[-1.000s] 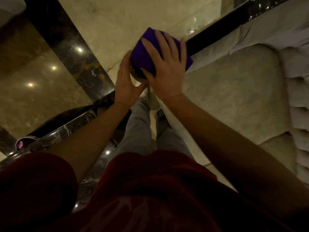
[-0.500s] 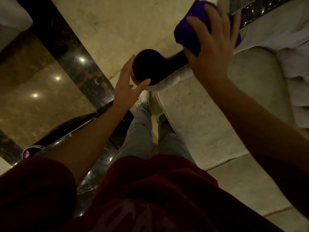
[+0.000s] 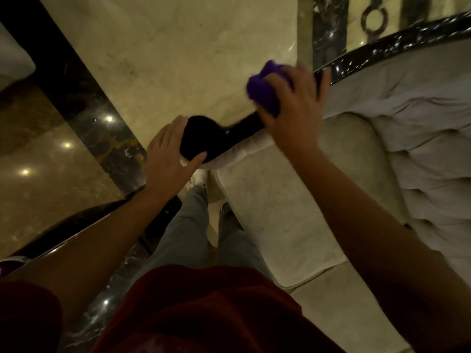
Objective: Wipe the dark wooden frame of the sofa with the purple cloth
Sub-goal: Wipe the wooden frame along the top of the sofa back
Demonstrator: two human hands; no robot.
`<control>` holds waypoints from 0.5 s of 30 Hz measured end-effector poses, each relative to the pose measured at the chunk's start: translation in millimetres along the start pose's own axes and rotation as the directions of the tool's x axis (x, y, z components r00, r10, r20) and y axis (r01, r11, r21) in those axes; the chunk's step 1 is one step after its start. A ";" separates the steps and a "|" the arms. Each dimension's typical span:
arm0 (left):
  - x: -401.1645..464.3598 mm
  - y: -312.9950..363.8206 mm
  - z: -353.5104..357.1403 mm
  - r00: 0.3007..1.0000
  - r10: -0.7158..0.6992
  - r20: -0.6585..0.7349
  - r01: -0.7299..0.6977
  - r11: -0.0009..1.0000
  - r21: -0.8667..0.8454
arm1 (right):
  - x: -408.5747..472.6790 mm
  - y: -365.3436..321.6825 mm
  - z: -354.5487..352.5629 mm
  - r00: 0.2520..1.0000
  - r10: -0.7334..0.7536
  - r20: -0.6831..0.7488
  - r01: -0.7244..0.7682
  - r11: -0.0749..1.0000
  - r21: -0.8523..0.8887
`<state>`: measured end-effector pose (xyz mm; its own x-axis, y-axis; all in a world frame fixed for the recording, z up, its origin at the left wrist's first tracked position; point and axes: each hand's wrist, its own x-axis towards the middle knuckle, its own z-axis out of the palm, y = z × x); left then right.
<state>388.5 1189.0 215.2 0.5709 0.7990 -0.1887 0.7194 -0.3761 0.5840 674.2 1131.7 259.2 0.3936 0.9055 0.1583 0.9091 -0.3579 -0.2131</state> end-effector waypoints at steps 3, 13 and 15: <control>12.6 17.9 5.5 1.000 0.012 0.008 -0.013 0.999 0.051 | 28.3 45.6 -22.7 0.983 0.177 -0.042 -0.179 0.982 -0.066; 44.5 43.4 14.3 0.996 -0.082 -0.025 0.085 0.978 0.189 | 12.5 7.9 -4.6 0.995 -0.094 0.021 0.092 0.993 0.073; 47.1 61.9 16.9 0.999 -0.034 -0.032 0.039 0.985 0.168 | 35.6 45.0 -8.7 0.998 -0.025 -0.053 0.029 0.997 0.067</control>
<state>466.6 1195.5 229.1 0.5334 0.8258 -0.1832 0.7972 -0.4185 0.4351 730.4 1145.9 263.6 0.3772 0.9010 0.2143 0.9090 -0.3157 -0.2722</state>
